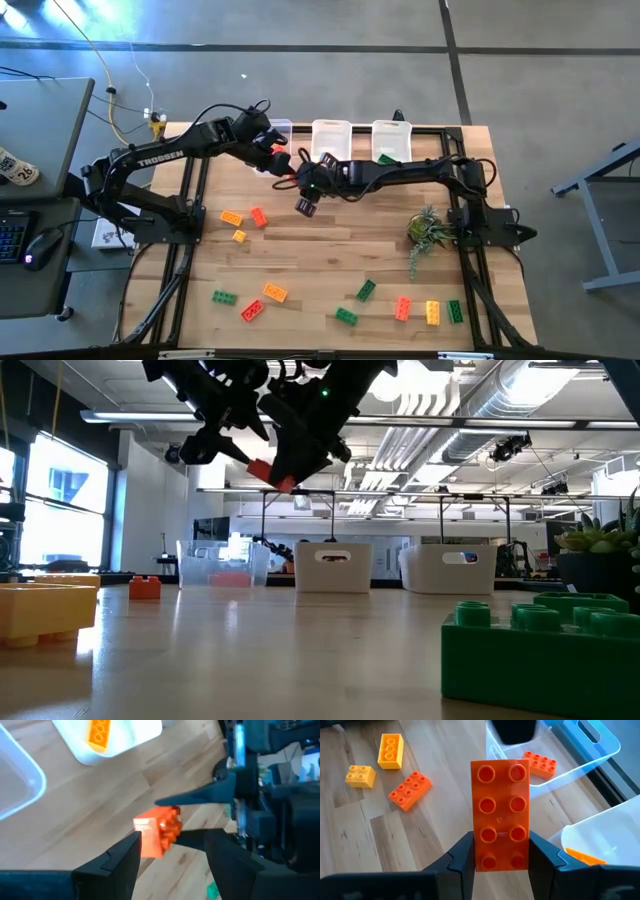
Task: Sort & place blocks by color
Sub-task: Put the orange game piece into the transparent bin
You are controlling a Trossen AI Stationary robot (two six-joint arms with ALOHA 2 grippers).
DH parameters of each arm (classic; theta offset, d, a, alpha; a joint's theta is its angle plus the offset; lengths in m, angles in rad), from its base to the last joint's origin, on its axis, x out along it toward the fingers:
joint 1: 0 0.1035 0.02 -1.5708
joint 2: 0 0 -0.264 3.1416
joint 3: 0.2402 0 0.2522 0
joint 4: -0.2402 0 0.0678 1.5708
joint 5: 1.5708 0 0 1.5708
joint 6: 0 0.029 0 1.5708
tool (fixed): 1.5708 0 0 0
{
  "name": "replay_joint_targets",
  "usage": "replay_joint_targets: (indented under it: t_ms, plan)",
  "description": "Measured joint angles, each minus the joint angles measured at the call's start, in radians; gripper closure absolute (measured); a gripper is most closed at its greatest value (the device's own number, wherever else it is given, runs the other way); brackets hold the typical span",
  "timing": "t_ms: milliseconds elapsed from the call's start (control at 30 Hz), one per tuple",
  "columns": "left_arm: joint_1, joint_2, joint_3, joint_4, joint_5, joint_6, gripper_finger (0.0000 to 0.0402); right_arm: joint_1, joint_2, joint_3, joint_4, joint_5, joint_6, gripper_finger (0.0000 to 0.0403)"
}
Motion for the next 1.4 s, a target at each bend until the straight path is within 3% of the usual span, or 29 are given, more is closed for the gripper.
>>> replay_joint_targets:
  t_ms: [933,1400]
  plan:
    - [0.000,0.003,0.000,0.024,-0.058,0.018,0.0199,-0.016,0.000,0.080,0.018,0.050,-0.018,0.0291]
    - [-0.002,0.035,0.000,0.083,-0.048,0.048,0.0290,-0.024,0.001,0.080,0.012,0.056,0.001,0.0291]
